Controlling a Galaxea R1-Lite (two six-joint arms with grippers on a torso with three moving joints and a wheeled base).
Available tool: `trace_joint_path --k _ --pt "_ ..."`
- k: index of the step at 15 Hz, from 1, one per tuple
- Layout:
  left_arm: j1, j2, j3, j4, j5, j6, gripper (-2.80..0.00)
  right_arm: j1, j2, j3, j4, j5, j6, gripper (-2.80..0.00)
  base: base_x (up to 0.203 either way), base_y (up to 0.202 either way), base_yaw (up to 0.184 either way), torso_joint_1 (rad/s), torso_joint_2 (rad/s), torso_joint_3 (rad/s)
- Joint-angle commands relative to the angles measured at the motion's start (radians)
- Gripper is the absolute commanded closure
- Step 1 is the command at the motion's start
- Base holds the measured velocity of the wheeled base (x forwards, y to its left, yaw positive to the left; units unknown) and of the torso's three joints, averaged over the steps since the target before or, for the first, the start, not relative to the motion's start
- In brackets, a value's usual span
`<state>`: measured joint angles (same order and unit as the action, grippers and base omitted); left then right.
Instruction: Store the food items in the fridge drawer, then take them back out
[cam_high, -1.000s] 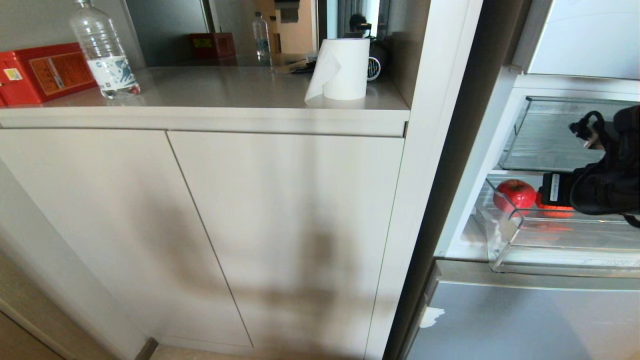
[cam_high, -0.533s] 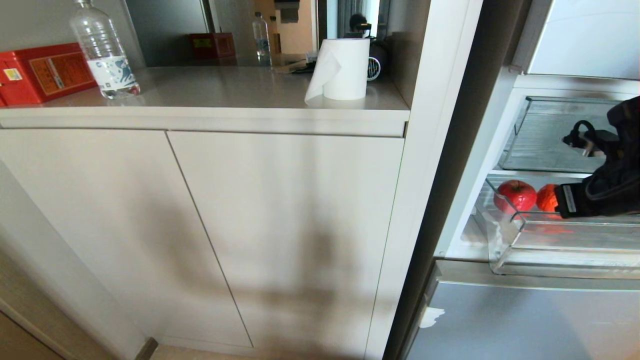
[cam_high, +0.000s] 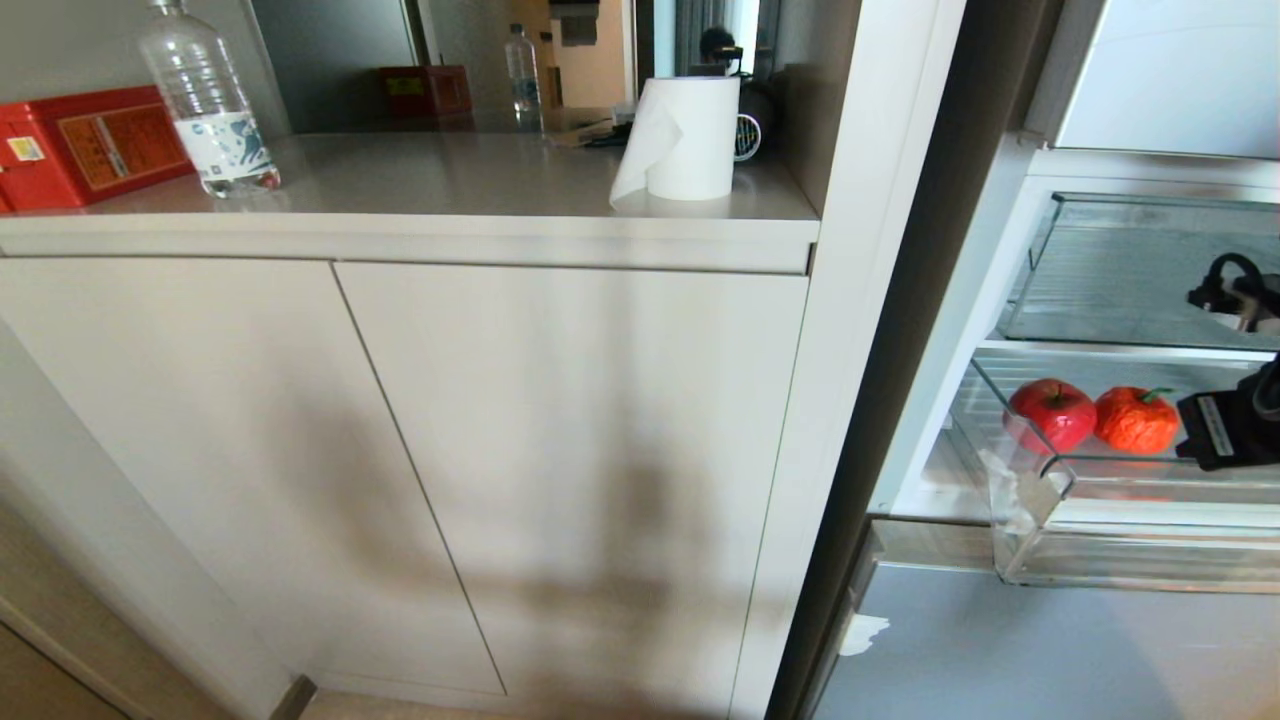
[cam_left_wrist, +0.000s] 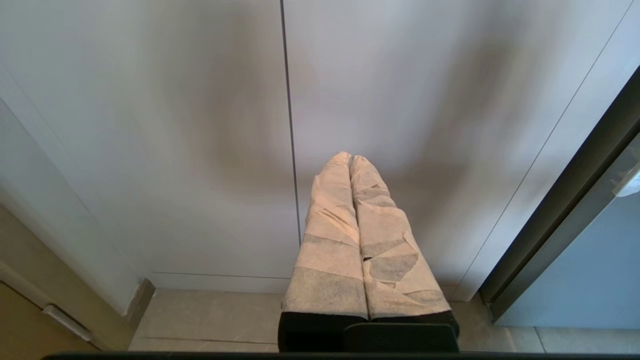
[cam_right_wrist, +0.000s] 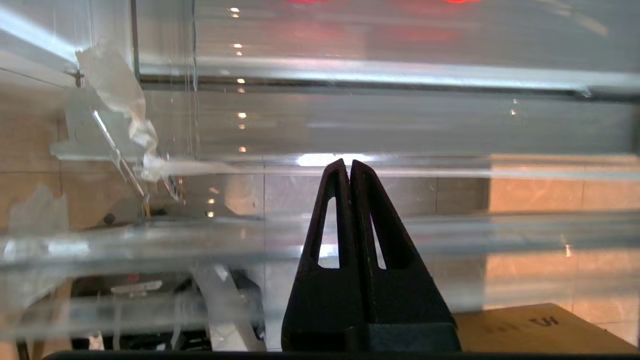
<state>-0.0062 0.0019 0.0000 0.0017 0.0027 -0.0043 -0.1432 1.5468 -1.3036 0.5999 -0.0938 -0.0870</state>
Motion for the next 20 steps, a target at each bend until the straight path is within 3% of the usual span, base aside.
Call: trace_joint_path --k 1,5,12,20 --pt "0.000 0.001 0.000 0.000 0.000 0.000 0.00 -0.001 -0.057 0.002 0.037 0.000 -0.002 0.00 0.000 0.000 0.000 0.000 0.00 0.000" --pt "0.000 0.001 0.000 0.000 0.000 0.000 0.00 -0.002 -0.052 0.006 0.042 0.000 0.010 0.00 0.000 0.000 0.000 0.000 0.00 0.000" --pt "0.000 0.001 0.000 0.000 0.000 0.000 0.00 -0.075 0.147 -0.015 -0.089 0.006 0.009 0.00 0.000 0.000 0.000 0.000 0.00 0.000" --pt "0.000 0.001 0.000 0.000 0.000 0.000 0.00 -0.124 0.050 -0.004 0.023 0.008 -0.020 0.00 0.000 0.000 0.000 0.000 0.00 0.000"
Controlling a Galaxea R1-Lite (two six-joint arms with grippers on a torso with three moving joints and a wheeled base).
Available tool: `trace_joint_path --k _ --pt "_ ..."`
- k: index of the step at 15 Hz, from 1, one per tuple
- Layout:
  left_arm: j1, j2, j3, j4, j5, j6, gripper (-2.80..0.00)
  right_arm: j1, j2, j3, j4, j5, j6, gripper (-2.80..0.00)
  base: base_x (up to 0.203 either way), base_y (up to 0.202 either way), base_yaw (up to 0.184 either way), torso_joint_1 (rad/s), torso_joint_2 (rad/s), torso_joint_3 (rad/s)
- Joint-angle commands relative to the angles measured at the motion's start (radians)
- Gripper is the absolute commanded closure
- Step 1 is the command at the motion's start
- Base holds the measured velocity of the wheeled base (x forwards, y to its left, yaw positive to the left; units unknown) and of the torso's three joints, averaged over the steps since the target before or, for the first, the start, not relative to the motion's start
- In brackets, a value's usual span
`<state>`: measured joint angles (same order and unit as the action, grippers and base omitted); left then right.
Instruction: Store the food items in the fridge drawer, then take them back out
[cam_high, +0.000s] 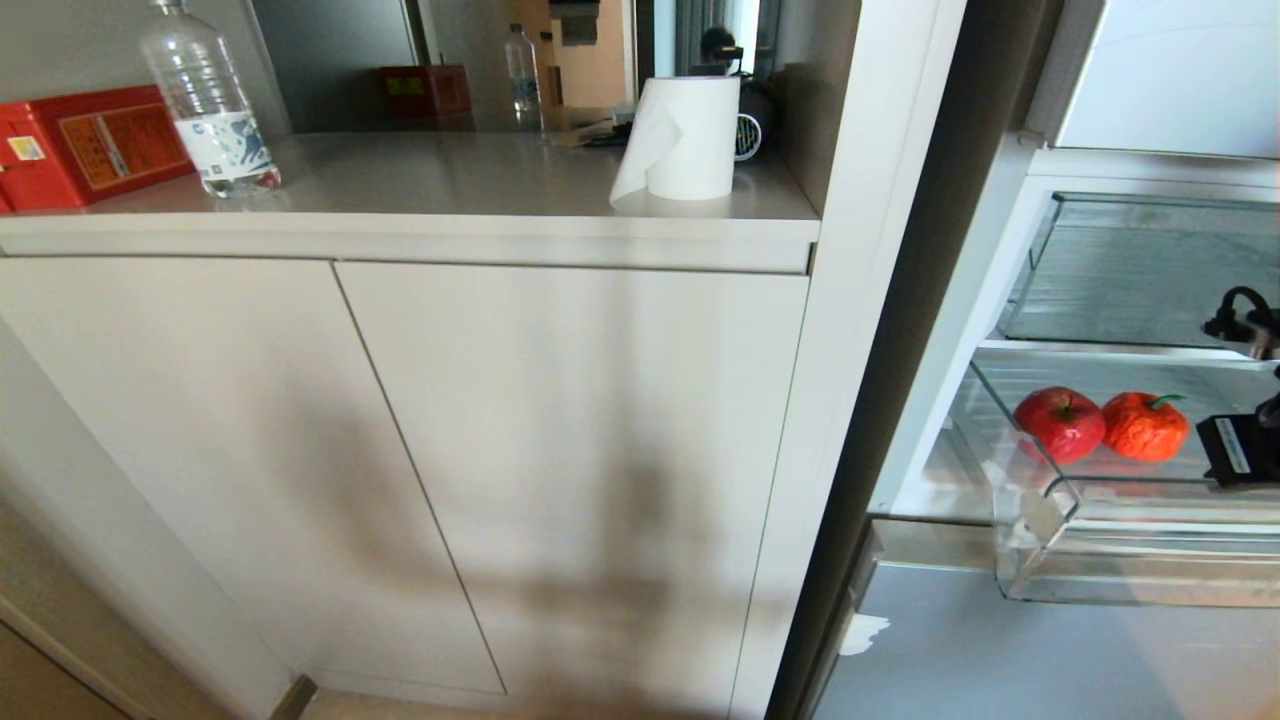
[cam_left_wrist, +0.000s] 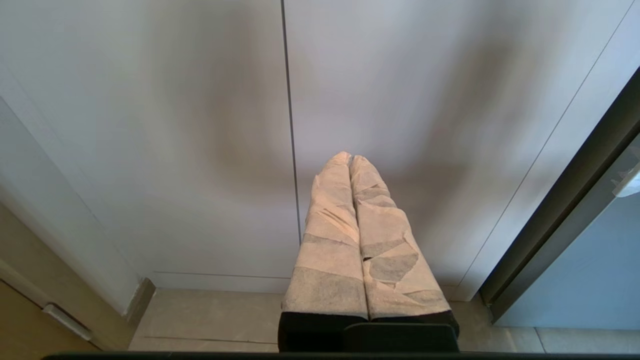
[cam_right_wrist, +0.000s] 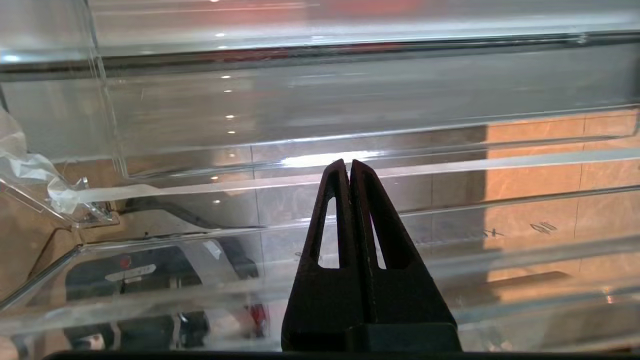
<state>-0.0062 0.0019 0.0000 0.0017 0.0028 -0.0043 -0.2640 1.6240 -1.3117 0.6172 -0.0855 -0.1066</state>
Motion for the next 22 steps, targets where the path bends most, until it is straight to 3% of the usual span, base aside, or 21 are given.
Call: trace_joint_path --k 1,9,12,15,22 --pt "0.000 0.001 0.000 0.000 0.000 0.000 0.00 -0.008 -0.041 0.014 0.009 0.000 -0.003 0.00 0.000 0.000 0.000 0.000 0.00 0.000" --pt "0.000 0.001 0.000 0.000 0.000 0.000 0.00 -0.022 -0.184 0.120 0.025 0.000 -0.015 0.00 0.000 0.000 0.000 0.000 0.00 0.000" --pt "-0.001 0.001 0.000 0.000 0.000 0.000 0.00 -0.021 -0.193 0.120 0.013 0.046 -0.005 0.00 0.000 0.000 0.000 0.000 0.00 0.000" --pt "0.000 0.001 0.000 0.000 0.000 0.000 0.00 -0.005 -0.141 0.099 -0.096 0.158 0.018 0.00 0.000 0.000 0.000 0.000 0.00 0.000" --pt "0.000 0.001 0.000 0.000 0.000 0.000 0.00 0.016 0.004 0.089 -0.256 0.205 0.053 0.00 0.000 0.000 0.000 0.000 0.00 0.000"
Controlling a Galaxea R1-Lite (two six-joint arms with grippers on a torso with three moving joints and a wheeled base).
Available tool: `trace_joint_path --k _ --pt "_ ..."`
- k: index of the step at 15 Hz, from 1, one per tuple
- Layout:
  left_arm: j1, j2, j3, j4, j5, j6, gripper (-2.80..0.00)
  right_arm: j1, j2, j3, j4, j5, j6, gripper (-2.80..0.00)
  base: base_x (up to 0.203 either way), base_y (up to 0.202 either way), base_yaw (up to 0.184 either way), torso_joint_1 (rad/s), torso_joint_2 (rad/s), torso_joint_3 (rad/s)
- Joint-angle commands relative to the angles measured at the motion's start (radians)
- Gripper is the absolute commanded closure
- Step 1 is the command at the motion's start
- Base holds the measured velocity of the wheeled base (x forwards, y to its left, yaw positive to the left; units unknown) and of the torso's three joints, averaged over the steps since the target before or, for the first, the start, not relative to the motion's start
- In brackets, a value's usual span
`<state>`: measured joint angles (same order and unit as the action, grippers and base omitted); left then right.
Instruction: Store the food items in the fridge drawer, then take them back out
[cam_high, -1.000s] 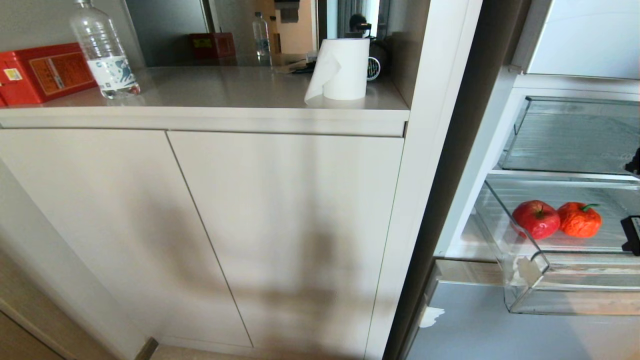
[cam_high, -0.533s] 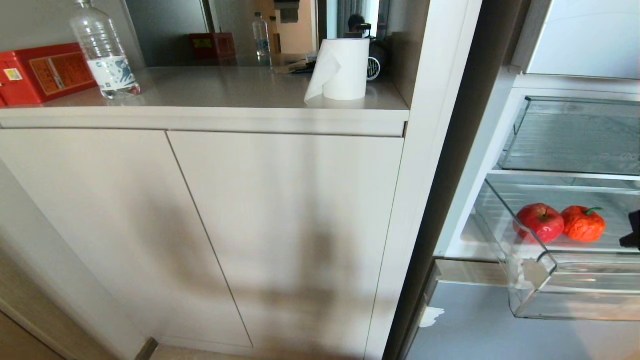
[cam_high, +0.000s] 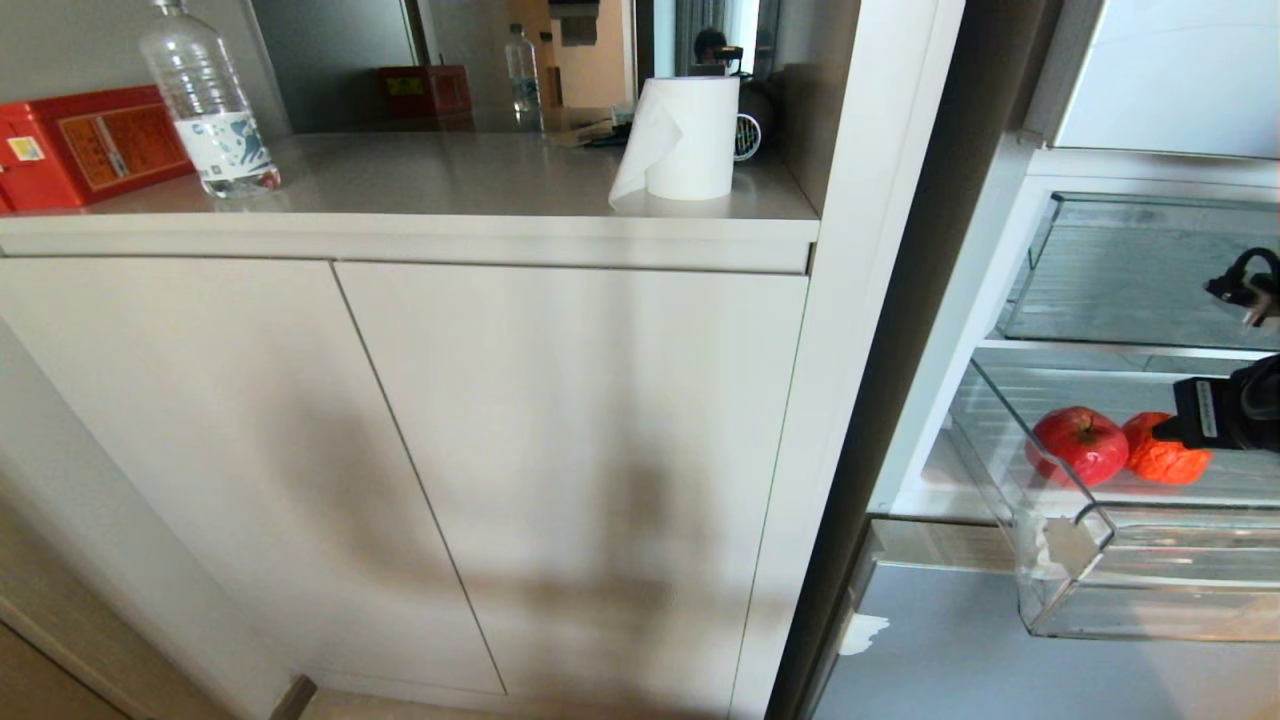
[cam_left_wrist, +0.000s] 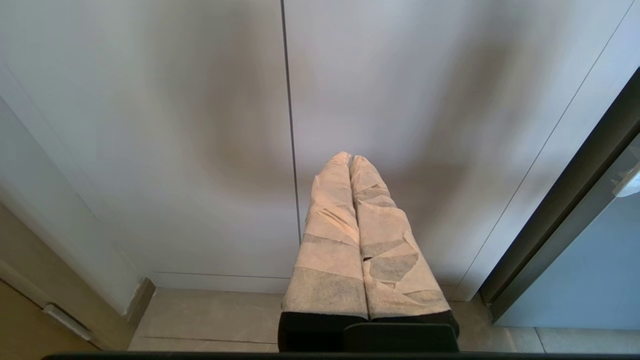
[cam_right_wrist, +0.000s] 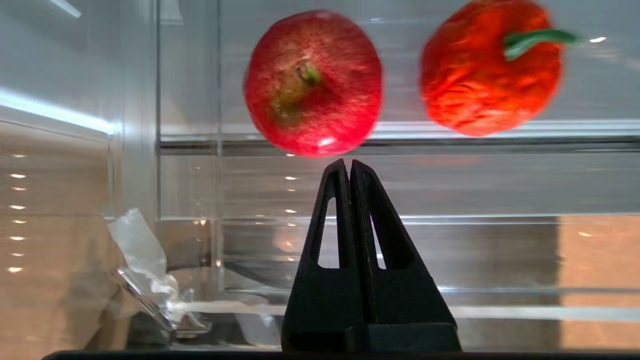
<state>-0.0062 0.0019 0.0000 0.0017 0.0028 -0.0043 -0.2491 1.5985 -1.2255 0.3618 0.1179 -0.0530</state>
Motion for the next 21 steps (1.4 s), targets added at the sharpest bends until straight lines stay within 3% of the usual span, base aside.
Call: trace_joint_path --k 1,7,13,17,21 --pt "-0.001 0.001 0.000 0.000 0.000 0.000 0.00 0.001 0.031 0.009 -0.003 0.024 0.004 0.00 0.000 0.000 0.000 0.000 0.00 0.000" --pt "0.000 0.001 0.000 0.000 0.000 0.000 0.00 -0.002 0.017 0.073 -0.075 0.027 -0.003 0.00 0.000 0.000 0.000 0.000 0.00 0.000" --pt "0.000 0.001 0.000 0.000 0.000 0.000 0.00 -0.009 -0.105 -0.035 0.334 -0.017 -0.041 0.00 0.000 0.000 0.000 0.000 0.00 0.000" --pt "0.000 0.001 0.000 0.000 0.000 0.000 0.00 -0.036 -0.167 -0.021 0.461 -0.065 -0.067 0.00 0.000 0.000 0.000 0.000 0.00 0.000" --pt "0.000 0.001 0.000 0.000 0.000 0.000 0.00 -0.060 -0.259 0.030 0.472 -0.066 -0.077 0.00 0.000 0.000 0.000 0.000 0.00 0.000"
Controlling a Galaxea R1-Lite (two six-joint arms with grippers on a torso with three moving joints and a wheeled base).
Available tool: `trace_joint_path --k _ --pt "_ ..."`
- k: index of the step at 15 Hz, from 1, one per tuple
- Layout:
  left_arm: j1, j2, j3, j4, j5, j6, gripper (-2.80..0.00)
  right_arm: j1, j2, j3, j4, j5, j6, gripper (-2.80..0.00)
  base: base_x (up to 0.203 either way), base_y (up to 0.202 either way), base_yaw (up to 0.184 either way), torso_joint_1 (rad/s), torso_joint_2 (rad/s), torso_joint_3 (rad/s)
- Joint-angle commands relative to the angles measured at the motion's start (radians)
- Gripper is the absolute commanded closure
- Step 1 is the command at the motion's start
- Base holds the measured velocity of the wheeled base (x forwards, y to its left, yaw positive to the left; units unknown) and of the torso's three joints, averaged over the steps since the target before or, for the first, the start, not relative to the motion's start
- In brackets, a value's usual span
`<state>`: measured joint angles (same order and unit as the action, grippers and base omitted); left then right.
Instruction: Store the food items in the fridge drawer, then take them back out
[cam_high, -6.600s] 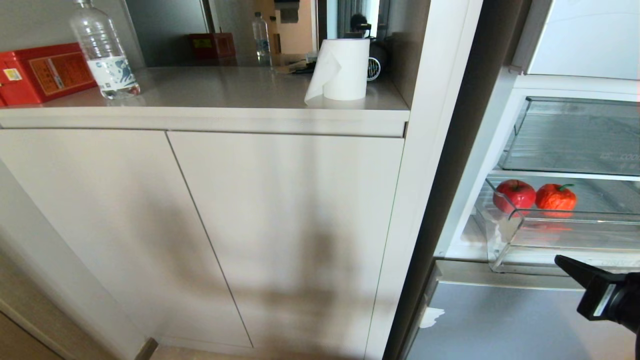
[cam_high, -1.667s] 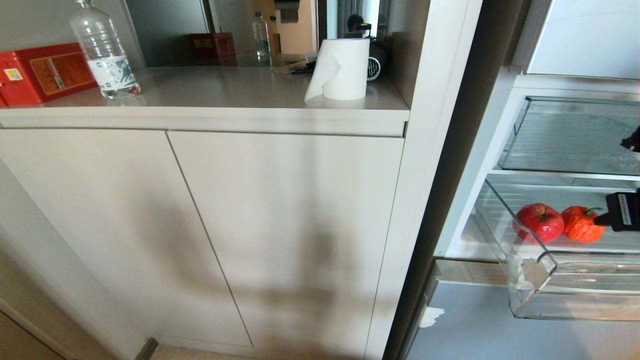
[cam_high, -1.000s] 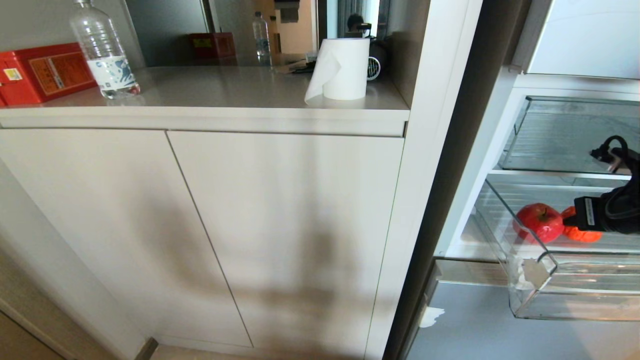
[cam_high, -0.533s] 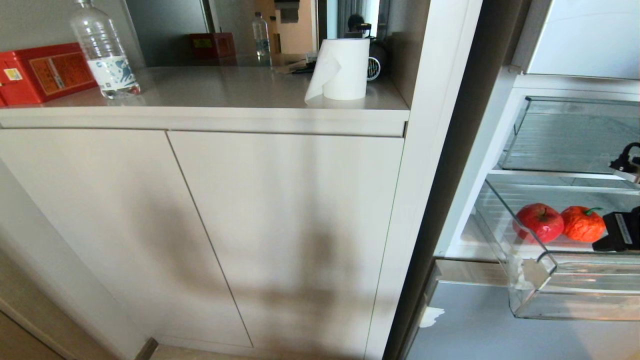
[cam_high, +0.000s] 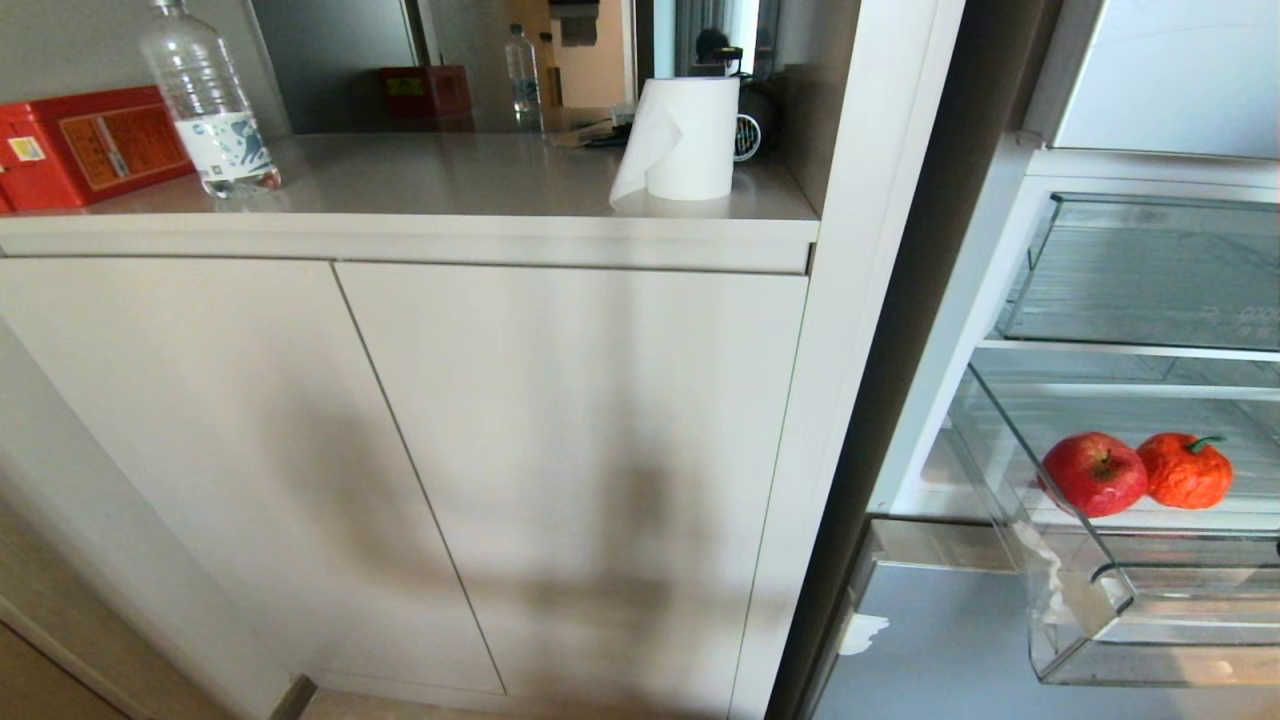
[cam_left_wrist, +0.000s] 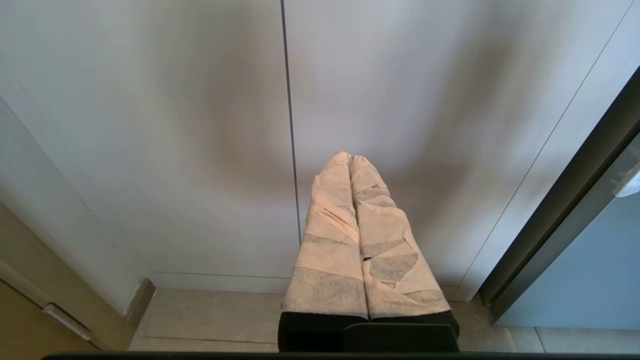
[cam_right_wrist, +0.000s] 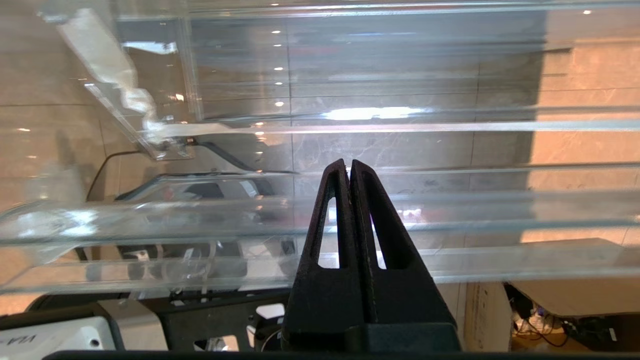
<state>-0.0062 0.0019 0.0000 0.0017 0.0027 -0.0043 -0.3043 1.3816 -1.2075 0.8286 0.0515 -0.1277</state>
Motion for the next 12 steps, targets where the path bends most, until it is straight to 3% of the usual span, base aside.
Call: trace_joint_path --k 1,3,7,8,12 --pt "0.000 0.001 0.000 0.000 0.000 0.000 0.00 -0.004 -0.049 0.017 -0.001 0.001 -0.002 0.00 0.000 0.000 0.000 0.000 0.00 0.000" --pt "0.000 0.001 0.000 0.000 0.000 0.000 0.00 -0.001 -0.029 0.009 -0.040 0.010 0.007 0.00 0.000 0.000 0.000 0.000 0.00 0.000" --pt "0.000 0.001 0.000 0.000 0.000 0.000 0.00 0.017 0.079 0.020 -0.245 0.028 0.014 0.00 0.000 0.000 0.000 0.000 0.00 0.000" --pt "0.000 0.001 0.000 0.000 0.000 0.000 0.00 0.026 0.102 0.020 -0.260 0.031 0.018 -2.80 0.000 0.000 0.000 0.000 0.00 0.000" --pt "0.000 0.001 0.000 0.000 0.000 0.000 0.00 0.066 0.177 0.020 -0.357 0.077 0.036 -2.80 0.000 0.000 0.000 0.000 0.00 0.000"
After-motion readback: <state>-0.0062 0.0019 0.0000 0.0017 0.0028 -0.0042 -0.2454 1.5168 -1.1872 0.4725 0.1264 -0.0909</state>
